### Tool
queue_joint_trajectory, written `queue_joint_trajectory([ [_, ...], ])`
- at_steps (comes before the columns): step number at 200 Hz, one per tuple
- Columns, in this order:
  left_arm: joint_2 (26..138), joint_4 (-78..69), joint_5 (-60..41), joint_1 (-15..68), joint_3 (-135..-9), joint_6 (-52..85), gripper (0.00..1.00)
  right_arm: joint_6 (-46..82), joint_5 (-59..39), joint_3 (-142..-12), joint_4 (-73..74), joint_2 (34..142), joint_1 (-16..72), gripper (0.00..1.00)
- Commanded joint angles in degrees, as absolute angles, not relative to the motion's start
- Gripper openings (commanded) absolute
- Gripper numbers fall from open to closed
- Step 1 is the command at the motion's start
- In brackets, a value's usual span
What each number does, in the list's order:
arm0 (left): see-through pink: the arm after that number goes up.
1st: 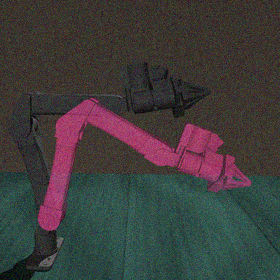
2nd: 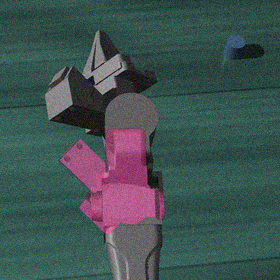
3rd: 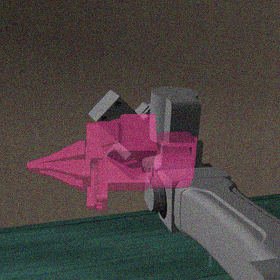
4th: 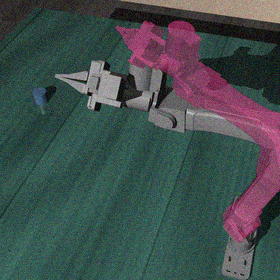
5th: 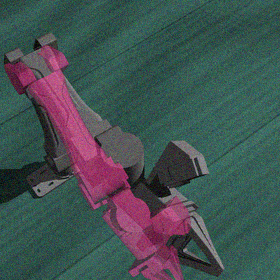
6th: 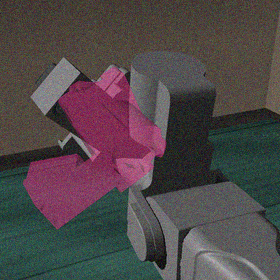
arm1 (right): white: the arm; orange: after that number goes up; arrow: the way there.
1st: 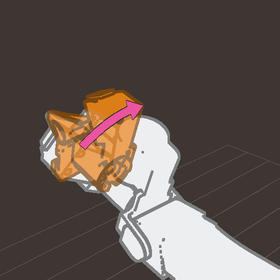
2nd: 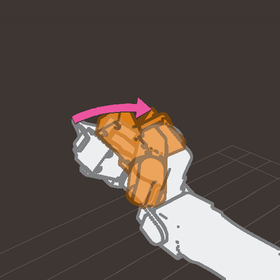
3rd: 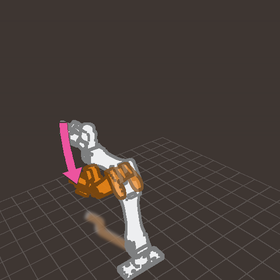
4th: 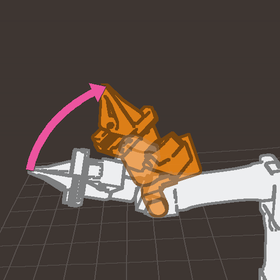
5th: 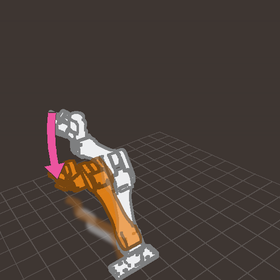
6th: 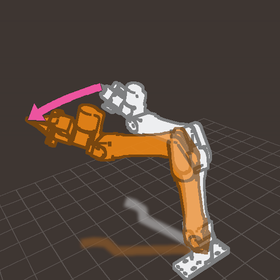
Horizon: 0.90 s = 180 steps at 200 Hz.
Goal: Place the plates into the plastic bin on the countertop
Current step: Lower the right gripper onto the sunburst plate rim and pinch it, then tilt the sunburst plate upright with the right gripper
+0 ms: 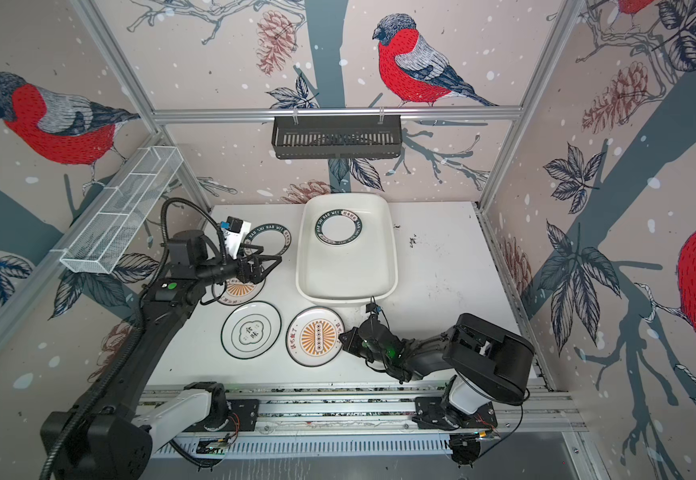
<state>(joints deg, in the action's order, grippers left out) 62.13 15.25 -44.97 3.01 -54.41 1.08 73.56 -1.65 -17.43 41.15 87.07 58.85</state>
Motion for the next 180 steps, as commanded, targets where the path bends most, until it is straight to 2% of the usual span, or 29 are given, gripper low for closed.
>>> queue_joint_trajectory([
  [1, 62.09, 12.48, -46.05, 2.85, -54.49, 0.69, 0.95, 73.42, -1.87, -16.83, 40.87, 85.86, 58.72, 0.02],
  [102, 61.87, 12.57, -45.62, 2.86, -54.60, 0.70, 0.95, 73.43, -4.09, -15.47, 40.72, 80.93, 58.11, 0.01],
  [180, 62.21, 13.73, -43.77, 2.74, -56.00, -1.18, 0.95, 70.65, -3.89, -16.46, 33.25, 76.44, 58.27, 0.02],
])
